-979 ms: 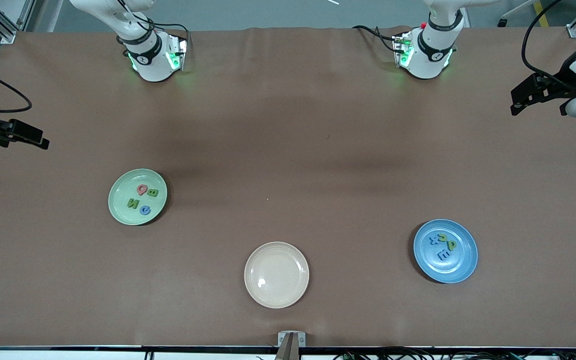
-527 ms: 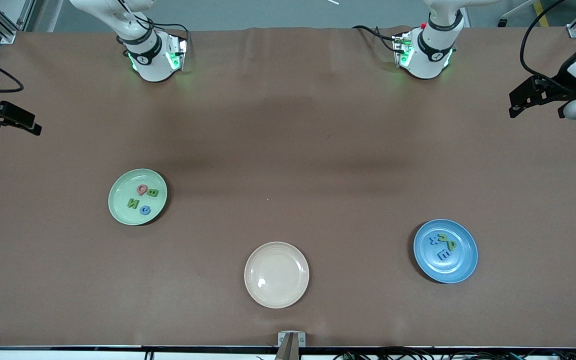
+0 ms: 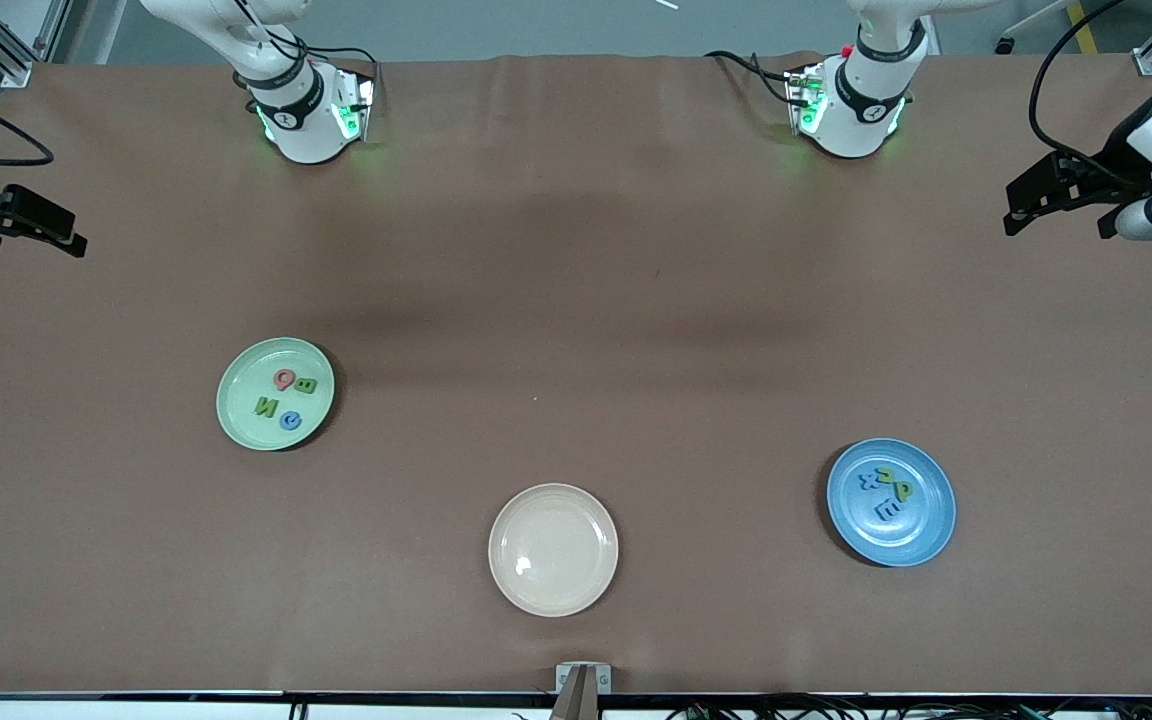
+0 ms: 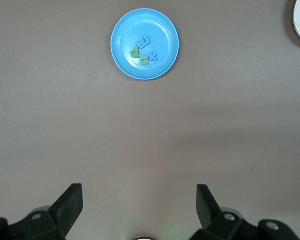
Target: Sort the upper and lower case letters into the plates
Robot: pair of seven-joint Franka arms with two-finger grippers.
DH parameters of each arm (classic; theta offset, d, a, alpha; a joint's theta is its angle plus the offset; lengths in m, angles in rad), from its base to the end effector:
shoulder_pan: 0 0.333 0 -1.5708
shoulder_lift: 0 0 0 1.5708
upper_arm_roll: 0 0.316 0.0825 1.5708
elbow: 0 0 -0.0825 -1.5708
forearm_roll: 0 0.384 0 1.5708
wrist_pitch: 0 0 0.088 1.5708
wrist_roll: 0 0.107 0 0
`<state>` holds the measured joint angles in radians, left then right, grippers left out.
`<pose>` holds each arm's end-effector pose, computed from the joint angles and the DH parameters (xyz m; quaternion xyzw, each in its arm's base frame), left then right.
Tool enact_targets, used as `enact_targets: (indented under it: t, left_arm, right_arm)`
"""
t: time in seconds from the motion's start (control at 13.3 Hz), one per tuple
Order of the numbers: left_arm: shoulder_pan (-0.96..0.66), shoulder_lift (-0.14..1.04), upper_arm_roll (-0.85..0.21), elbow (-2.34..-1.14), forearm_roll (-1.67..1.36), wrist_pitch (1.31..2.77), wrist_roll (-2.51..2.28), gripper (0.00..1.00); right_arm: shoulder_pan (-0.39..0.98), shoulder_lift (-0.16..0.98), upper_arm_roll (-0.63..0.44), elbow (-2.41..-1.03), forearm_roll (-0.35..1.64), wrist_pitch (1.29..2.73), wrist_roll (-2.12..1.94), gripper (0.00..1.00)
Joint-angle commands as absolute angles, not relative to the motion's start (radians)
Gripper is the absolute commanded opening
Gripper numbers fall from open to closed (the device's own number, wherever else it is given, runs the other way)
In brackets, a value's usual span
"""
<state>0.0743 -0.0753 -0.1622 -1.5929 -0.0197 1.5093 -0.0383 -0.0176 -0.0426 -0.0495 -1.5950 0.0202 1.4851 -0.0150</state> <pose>0.5224 -0.0519 0.6488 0.9997 -0.0251 -0.0049 0.0035 0.5309 -0.0340 0.6291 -0.9990 0.0254 0.0332 0.0125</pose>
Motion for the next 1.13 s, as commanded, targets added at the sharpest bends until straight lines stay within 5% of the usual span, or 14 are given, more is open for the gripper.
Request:
enact_targets:
  t: [0.0, 1.05]
  left_arm:
    - [0.075, -0.081, -0.160, -1.598, -0.037, 1.520, -0.015, 1.00]
    - [0.074, -0.077, -0.160, -1.585, -0.032, 1.519, -0.017, 1.00]
  right_arm:
    - [-0.029, -0.075, -0.032, -1.631, 0.018, 1.490, -0.020, 1.00]
    - [0.009, -0.080, -0.072, -1.641, 0.020, 1.502, -0.021, 1.00]
